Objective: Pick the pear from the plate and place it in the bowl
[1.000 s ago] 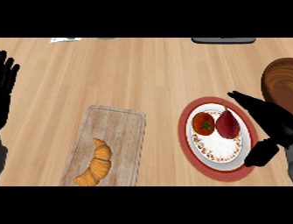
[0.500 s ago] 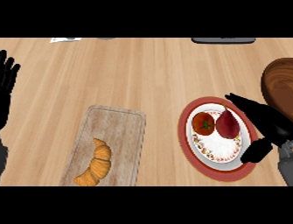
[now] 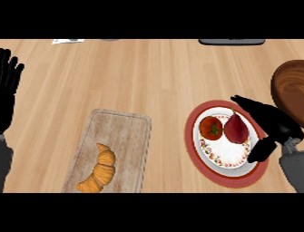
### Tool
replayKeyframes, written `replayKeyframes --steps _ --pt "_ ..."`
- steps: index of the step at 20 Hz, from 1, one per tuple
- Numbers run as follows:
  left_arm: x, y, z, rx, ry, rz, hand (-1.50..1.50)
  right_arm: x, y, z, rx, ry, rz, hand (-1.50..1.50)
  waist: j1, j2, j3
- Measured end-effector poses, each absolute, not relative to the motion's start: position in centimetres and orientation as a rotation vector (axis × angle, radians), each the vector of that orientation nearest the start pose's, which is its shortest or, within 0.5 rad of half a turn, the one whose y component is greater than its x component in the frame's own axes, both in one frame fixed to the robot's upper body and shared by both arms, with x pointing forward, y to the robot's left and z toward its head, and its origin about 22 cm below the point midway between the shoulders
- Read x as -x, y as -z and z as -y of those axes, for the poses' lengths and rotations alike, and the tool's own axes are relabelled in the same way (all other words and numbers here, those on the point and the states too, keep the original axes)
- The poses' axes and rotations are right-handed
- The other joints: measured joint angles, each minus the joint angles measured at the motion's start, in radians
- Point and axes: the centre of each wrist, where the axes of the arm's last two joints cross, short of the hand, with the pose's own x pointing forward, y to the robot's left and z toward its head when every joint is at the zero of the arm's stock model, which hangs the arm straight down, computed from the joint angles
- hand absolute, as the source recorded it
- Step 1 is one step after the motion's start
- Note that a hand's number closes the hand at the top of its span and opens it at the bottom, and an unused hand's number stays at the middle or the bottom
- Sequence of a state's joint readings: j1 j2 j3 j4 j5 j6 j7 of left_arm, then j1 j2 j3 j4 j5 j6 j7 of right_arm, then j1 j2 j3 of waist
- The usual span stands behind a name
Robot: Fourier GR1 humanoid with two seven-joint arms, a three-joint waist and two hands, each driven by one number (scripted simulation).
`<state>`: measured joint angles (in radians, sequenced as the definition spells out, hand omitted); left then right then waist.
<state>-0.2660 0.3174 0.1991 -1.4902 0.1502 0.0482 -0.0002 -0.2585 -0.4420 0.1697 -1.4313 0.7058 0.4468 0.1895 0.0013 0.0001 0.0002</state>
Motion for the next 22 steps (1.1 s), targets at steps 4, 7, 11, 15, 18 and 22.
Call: replayKeyframes --steps 4,7,11,15,18,22 --pt "-29.7 -8.0 -33.2 -0.241 -0.027 1.782 0.00 -30.3 -3.7 27.0 0.608 -1.262 1.032 -1.50 0.001 0.000 0.000" --pt "-29.3 -8.3 -33.3 -0.242 -0.024 1.782 0.00 -30.2 -2.9 26.8 0.605 -1.258 1.022 -1.50 0.001 0.000 0.000" --pt "-28.9 -8.1 -32.9 -0.235 -0.027 1.784 0.00 -31.1 -1.9 27.1 0.612 -1.249 0.992 -1.50 0.002 0.000 0.000" --pt "-29.2 -8.3 -32.3 -0.236 -0.027 1.783 0.00 -31.7 -0.8 27.1 0.618 -1.241 0.954 -1.50 0.002 0.000 0.000" --pt "-29.8 -8.5 -32.6 -0.236 -0.032 1.785 0.00 -31.8 0.0 27.6 0.631 -1.247 0.942 1.50 0.001 0.000 0.000" --pt "-29.8 -8.1 -32.6 -0.233 -0.029 1.781 0.00 -31.8 0.3 28.7 0.663 -1.252 1.028 1.50 0.001 -0.003 -0.003"
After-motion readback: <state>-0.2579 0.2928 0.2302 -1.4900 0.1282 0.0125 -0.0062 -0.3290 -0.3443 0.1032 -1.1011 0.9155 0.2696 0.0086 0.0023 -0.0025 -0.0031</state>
